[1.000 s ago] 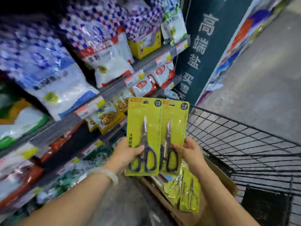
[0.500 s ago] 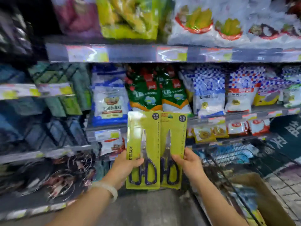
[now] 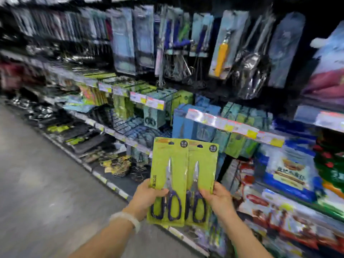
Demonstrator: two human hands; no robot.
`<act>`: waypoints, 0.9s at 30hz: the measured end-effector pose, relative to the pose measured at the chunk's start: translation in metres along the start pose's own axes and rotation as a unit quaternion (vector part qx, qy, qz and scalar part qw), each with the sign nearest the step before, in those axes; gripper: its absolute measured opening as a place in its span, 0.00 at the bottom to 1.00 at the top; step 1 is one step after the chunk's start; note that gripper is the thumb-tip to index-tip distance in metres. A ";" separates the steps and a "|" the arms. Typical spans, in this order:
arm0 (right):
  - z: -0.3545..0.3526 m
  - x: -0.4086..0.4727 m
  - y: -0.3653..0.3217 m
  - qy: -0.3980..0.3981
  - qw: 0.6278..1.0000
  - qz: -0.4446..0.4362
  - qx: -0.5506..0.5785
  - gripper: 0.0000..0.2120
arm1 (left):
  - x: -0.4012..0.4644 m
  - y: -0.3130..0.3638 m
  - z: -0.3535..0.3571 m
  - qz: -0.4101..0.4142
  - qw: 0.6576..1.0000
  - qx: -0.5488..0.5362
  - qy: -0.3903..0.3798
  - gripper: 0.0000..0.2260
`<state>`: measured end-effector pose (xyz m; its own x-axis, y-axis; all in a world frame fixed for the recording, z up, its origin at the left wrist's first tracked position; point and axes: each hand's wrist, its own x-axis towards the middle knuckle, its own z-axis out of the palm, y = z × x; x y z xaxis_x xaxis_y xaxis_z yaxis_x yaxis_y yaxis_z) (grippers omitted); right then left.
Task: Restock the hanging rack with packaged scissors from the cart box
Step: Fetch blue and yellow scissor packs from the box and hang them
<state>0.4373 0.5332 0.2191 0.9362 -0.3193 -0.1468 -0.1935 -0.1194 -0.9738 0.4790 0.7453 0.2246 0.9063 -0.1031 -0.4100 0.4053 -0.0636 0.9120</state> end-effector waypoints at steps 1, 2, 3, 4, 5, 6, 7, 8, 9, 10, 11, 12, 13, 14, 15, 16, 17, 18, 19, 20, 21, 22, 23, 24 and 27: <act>0.014 0.007 -0.006 -0.008 1.000 -0.002 0.001 0.13 | 0.006 -0.001 -0.012 -0.002 1.000 -0.009 0.008 0.26; 0.026 0.014 -0.010 -0.019 1.000 0.001 0.002 0.14 | 0.014 -0.003 -0.023 0.000 1.000 -0.021 0.017 0.29; 0.039 0.020 -0.014 -0.028 1.000 0.002 0.000 0.15 | 0.020 -0.003 -0.033 0.003 0.999 -0.030 0.024 0.29; 0.051 0.028 -0.017 -0.042 0.999 0.004 -0.002 0.14 | 0.025 -0.002 -0.043 0.002 0.999 -0.039 0.027 0.26; 0.062 0.035 -0.020 -0.058 0.998 0.002 -0.011 0.14 | 0.029 0.001 -0.050 0.000 0.999 -0.044 0.032 0.22; 0.073 0.045 -0.022 -0.073 0.997 0.004 -0.012 0.14 | 0.036 0.003 -0.058 -0.003 0.998 -0.047 0.038 0.19; 0.083 0.053 -0.027 -0.088 0.996 0.006 -0.008 0.13 | 0.043 0.005 -0.065 -0.007 0.998 -0.050 0.044 0.16; 0.093 0.065 -0.030 -0.101 0.995 0.007 -0.007 0.13 | 0.052 0.007 -0.072 -0.012 0.997 -0.053 0.048 0.16; 0.102 0.076 -0.036 -0.106 0.994 0.008 -0.011 0.12 | 0.061 0.011 -0.080 -0.016 0.997 -0.056 0.051 0.16; 0.113 0.090 -0.040 -0.109 0.994 0.011 -0.018 0.10 | 0.073 0.014 -0.089 -0.014 0.996 -0.064 0.053 0.18; 0.123 0.102 -0.046 -0.109 0.993 0.013 -0.029 0.08 | 0.084 0.021 -0.097 -0.016 0.996 -0.064 0.057 0.21; 0.132 0.116 -0.048 -0.108 0.993 0.017 -0.034 0.07 | 0.097 0.026 -0.105 -0.017 0.996 -0.061 0.057 0.24; 0.141 0.128 -0.052 -0.104 0.994 0.019 -0.034 0.07 | 0.110 0.032 -0.114 -0.018 0.996 -0.059 0.060 0.23; 0.149 0.141 -0.054 -0.101 0.994 0.027 -0.037 0.07 | 0.121 0.038 -0.121 -0.014 0.996 -0.063 0.059 0.21; 0.156 0.153 -0.057 -0.095 0.994 0.033 -0.040 0.07 | 0.132 0.044 -0.128 -0.012 0.996 -0.066 0.060 0.18; 0.162 0.165 -0.058 -0.089 0.995 0.036 -0.039 0.07 | 0.144 0.049 -0.134 -0.011 0.996 -0.068 0.063 0.18; 0.166 0.175 -0.059 -0.085 0.995 0.038 -0.041 0.07 | 0.153 0.054 -0.139 -0.008 0.996 -0.062 0.062 0.18; 0.171 0.186 -0.060 -0.076 0.995 0.043 -0.042 0.08 | 0.163 0.056 -0.143 -0.003 0.997 -0.059 0.058 0.17; 0.175 0.196 -0.061 -0.065 0.996 0.047 -0.042 0.08 | 0.170 0.061 -0.147 -0.006 0.997 -0.054 0.052 0.17; 0.178 0.206 -0.062 -0.056 0.996 0.053 -0.042 0.08 | 0.178 0.063 -0.150 -0.004 0.997 -0.058 0.047 0.15; 0.181 0.214 -0.064 -0.048 0.996 0.059 -0.043 0.08 | 0.185 0.065 -0.152 -0.008 0.997 -0.056 0.044 0.14; 0.183 0.222 -0.067 -0.040 0.996 0.062 -0.041 0.06 | 0.193 0.065 -0.153 -0.008 0.998 -0.052 0.040 0.14; 0.184 0.229 -0.072 -0.034 0.997 0.058 -0.042 0.05 | 0.197 0.069 -0.153 -0.010 0.998 -0.047 0.039 0.14; 0.186 0.236 -0.076 -0.028 0.997 0.049 -0.046 0.04 | 0.204 0.070 -0.154 -0.007 0.998 -0.048 0.034 0.15; 0.190 0.253 -0.085 -0.001 0.999 0.033 -0.036 0.05 | 0.223 0.073 -0.156 -0.029 0.999 -0.031 0.021 0.20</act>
<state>0.7463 0.6410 0.2323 0.9213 -0.3275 -0.2099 -0.2747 -0.1657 -0.9472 0.7299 0.8722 0.2022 0.8846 -0.0582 -0.4627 0.4631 -0.0072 0.8863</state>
